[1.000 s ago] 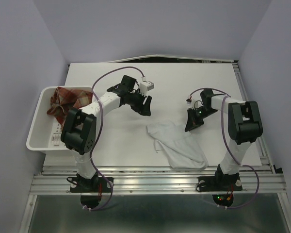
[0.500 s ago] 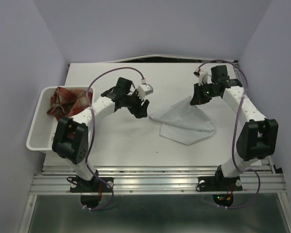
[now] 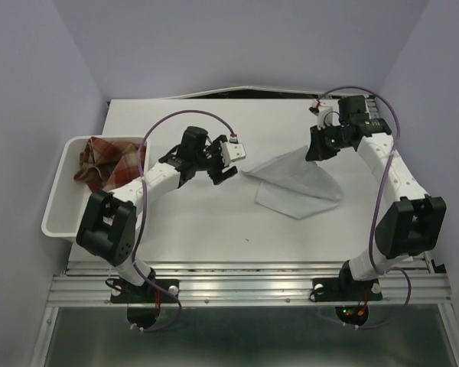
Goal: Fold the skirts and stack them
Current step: Flatten the skirt out
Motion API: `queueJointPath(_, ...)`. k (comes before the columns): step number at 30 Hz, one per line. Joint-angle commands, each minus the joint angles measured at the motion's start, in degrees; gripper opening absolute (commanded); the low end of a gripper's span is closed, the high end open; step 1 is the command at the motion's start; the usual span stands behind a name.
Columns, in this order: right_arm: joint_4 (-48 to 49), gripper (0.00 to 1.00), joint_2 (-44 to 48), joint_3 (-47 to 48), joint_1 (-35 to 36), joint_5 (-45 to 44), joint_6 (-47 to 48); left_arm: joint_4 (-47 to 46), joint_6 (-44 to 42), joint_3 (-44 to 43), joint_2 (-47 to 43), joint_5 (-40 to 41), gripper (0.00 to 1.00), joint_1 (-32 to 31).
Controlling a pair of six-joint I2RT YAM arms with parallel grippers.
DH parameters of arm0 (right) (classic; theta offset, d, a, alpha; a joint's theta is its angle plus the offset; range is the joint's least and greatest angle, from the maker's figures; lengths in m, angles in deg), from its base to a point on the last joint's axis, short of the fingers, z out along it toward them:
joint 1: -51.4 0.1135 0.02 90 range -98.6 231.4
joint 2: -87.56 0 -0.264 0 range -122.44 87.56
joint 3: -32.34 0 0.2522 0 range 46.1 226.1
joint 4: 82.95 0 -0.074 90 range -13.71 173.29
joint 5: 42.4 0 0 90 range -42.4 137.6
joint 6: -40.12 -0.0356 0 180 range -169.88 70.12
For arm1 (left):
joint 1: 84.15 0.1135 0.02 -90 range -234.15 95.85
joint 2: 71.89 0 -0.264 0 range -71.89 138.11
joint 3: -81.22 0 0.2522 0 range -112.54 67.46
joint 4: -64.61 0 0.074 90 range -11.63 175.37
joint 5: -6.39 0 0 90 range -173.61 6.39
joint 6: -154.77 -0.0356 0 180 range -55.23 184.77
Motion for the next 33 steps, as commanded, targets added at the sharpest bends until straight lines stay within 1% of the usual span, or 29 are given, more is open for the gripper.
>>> queueJointPath(1, -1.7, 0.01, 4.0, 6.7, 0.2, 2.0, 0.6, -10.3, -4.9, -0.2, 2.0, 2.7, 0.83, -0.8)
queueJointPath(7, -2.7, 0.01, 4.4, 8.6, 0.2, 4.1, 0.5, -13.6, -7.2, -0.2, 4.7, -0.3, 0.89, -3.2)
queueJointPath(9, -2.7, 0.01, 4.5, 8.9, 0.2, 4.4, 0.7, -15.4, -8.8, -0.3, 6.2, 0.6, 0.90, -5.1)
queueJointPath(12, -3.0, 0.01, 4.5, 9.2, 0.2, 4.6, 0.9, -18.1, -9.0, -1.4, 8.8, 1.3, 0.90, -6.4)
queueJointPath(16, -3.2, 0.01, 4.8, 9.0, 0.2, 4.7, 1.4, -21.9, -7.2, -4.0, 13.3, 3.7, 0.90, -6.4)
queueJointPath(22, -3.3, 0.01, 5.5, 9.3, 0.2, 5.1, 1.6, -22.1, -10.2, -8.3, 17.8, 2.2, 0.91, -6.4)
queueJointPath(28, -3.6, 0.01, 6.3, 10.0, 0.2, 5.0, 2.2, -22.6, -9.0, -13.2, 23.5, 3.7, 0.90, -6.4)
queueJointPath(31, -3.2, 0.01, 6.6, 10.2, 0.2, 4.6, 1.8, -21.3, -8.1, -15.2, 25.2, 3.1, 0.86, -6.4)
queueJointPath(33, -2.5, 0.01, 6.8, 10.5, 0.2, 3.1, 1.2, -17.8, -7.2, -17.5, 26.1, 2.7, 0.71, -6.2)
